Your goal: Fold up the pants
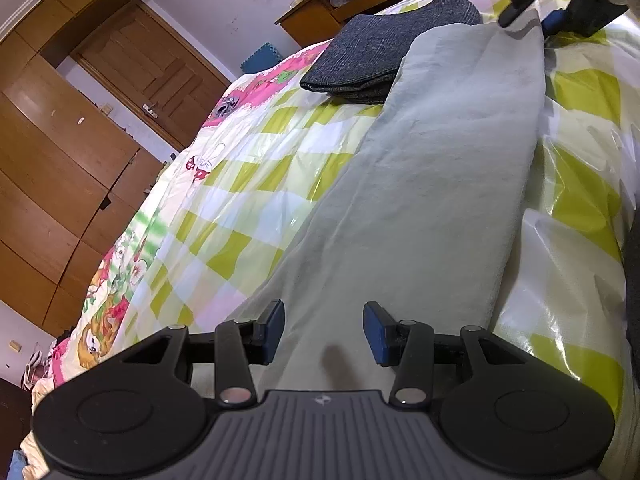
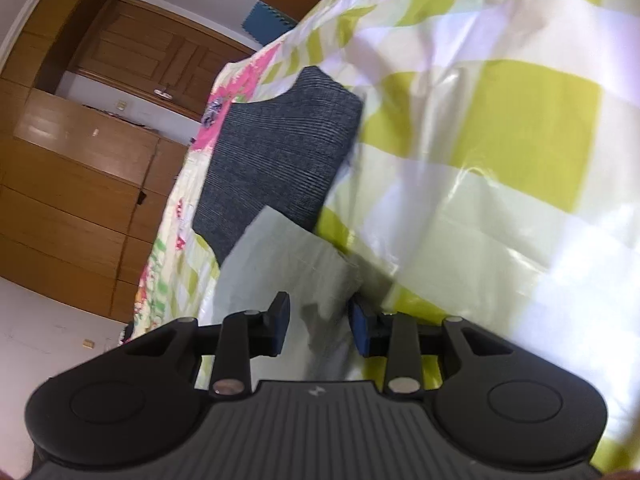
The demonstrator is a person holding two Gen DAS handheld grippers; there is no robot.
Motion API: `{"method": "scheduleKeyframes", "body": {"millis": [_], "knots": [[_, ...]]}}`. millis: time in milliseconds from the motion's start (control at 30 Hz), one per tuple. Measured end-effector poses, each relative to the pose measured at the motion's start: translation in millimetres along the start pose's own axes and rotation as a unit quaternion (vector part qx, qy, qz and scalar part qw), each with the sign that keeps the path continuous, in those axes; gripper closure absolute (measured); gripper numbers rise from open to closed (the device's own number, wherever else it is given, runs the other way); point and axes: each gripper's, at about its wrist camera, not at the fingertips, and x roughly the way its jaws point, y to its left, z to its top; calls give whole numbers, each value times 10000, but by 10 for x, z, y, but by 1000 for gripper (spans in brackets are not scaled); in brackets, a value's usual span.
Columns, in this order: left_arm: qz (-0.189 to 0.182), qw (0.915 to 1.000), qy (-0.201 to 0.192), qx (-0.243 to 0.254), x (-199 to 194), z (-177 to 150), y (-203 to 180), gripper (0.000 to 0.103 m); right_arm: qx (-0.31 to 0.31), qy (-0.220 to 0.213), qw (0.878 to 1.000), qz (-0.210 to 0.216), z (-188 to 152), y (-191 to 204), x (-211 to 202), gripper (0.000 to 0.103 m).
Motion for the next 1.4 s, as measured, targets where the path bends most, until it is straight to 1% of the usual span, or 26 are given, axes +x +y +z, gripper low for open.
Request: {"method": "scheduleKeyframes", "body": {"millis": [133,167,267,300,333,367,433,467,500,567,600,633,667,700,767,800,867,900,967,1067,1167,1200,1267,1300,1367,1400], "knots": [[43,10000,28,-44,-12,-25,26,45,205,-164,9984,494,-49,-59,7,67],[17,10000,43,-80,-13,-34,34,45,196,-173,9984,507,-61,-67,46,64],[17,9999,94,-76,5,-53,23,45,269,-112,9972,682,-129,-97,236,64],[33,9999,98,-71,1,-52,18,45,291,-130,9972,683,-141,-73,271,64],[36,9999,104,-91,-7,-47,21,45,335,-159,9970,683,-145,-24,292,71],[34,9999,108,-119,-18,-42,28,45,445,-113,9955,833,-136,-1,307,94],[52,9998,104,-136,-43,-31,35,45,811,-49,9888,1255,-93,53,289,96],[70,9999,86,-115,-57,-26,35,45,817,-90,9869,1389,-53,127,228,96],[92,9999,58,-105,-72,-17,38,45,705,-163,9861,1495,-5,228,141,96],[101,9998,25,-143,-83,-1,41,45,401,-355,9864,1554,70,394,-38,96],[81,9998,22,-182,-82,1,33,45,253,-452,9872,1511,104,446,-114,96],[38,9998,31,-205,-72,-4,10,44,140,-511,9891,1374,121,455,-141,96],[-5,9998,54,-186,-53,-18,-25,44,52,-527,9930,1056,146,435,-145,96],[-29,9998,90,-149,-27,-39,-71,44,94,-464,9960,762,165,378,-121,96],[18,9999,122,-91,-7,-78,-130,44,194,-351,9980,481,142,310,-85,96],[34,9999,110,-98,-28,-83,-123,44,191,-350,9982,452,127,310,-107,96],[126,9995,48,-280,-106,-99,-45,44,42,-427,9976,545,80,445,-178,96],[249,9989,7,-403,-138,-122,13,43,-96,-453,9972,578,64,553,-202,96],[525,9970,-28,-571,-149,-185,141,38,-374,-458,9963,617,44,738,-235,96],[876,9932,89,-759,-46,-300,340,38,-672,-456,9948,618,47,979,-264,96],[1109,9877,330,-1052,141,-408,592,38,-874,-520,9934,534,58,1162,-304,96],[1223,9859,432,-1058,249,-448,660,38,-929,-540,9930,490,63,1222,-298,96],[1339,9831,796,-959,505,-549,737,38,-1028,-539,9926,346,44,1287,-312,96],[1437,9805,911,-985,609,-609,790,38,-1099,-527,9922,247,24,1311,-309,96],[1567,9751,948,-1253,650,-713,930,38,-1158,-539,9918,69,2,1311,-299,96],[1633,9709,996,-1441,631,-762,1011,38,-1118,-528,9923,7,-6,1290,-284,96]]}}
